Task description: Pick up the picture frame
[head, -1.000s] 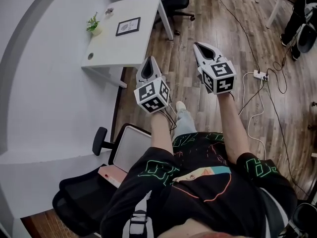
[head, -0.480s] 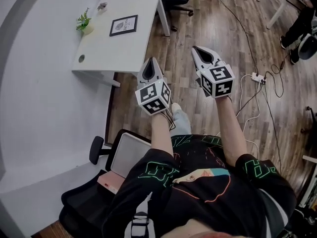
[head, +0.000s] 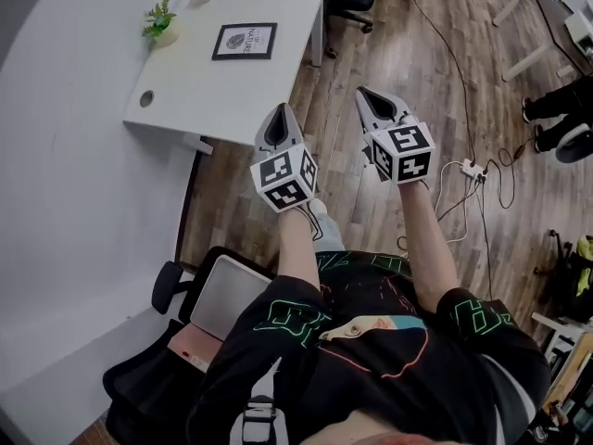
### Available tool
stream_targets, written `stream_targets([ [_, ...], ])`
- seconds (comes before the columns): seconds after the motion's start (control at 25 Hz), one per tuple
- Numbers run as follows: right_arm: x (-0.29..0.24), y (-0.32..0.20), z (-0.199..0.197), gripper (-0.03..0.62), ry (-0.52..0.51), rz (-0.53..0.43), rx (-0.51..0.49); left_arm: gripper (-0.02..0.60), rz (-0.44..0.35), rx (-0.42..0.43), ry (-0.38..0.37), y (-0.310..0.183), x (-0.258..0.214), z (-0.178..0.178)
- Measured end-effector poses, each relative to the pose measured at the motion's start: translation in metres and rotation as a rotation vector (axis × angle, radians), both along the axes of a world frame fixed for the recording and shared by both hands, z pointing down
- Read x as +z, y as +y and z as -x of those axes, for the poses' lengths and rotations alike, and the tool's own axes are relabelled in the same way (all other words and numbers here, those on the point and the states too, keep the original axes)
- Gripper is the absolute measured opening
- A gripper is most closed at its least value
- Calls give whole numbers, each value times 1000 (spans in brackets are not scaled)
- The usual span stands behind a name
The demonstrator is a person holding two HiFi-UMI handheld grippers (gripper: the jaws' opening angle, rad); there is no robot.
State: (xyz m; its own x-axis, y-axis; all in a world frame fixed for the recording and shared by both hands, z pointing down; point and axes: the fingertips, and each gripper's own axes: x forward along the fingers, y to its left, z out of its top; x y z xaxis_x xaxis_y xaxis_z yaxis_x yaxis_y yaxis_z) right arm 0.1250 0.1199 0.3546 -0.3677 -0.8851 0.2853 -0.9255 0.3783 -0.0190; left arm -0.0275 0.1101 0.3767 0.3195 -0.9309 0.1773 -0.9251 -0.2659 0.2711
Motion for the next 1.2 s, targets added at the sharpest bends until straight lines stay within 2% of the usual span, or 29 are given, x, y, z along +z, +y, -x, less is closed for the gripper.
stream_targets([
  [0.56, -24, -103, 39, -3, 35, -54, -45, 8, -60, -24, 27, -102, -20, 33],
  [0.8, -24, -126, 50, -2, 42, -68, -59, 8, -76, -38, 31, -126, -24, 47],
  [1.2, -29, -137, 55, 0, 49, -72, -79, 8, -79, -56, 32, -137, -30, 55],
])
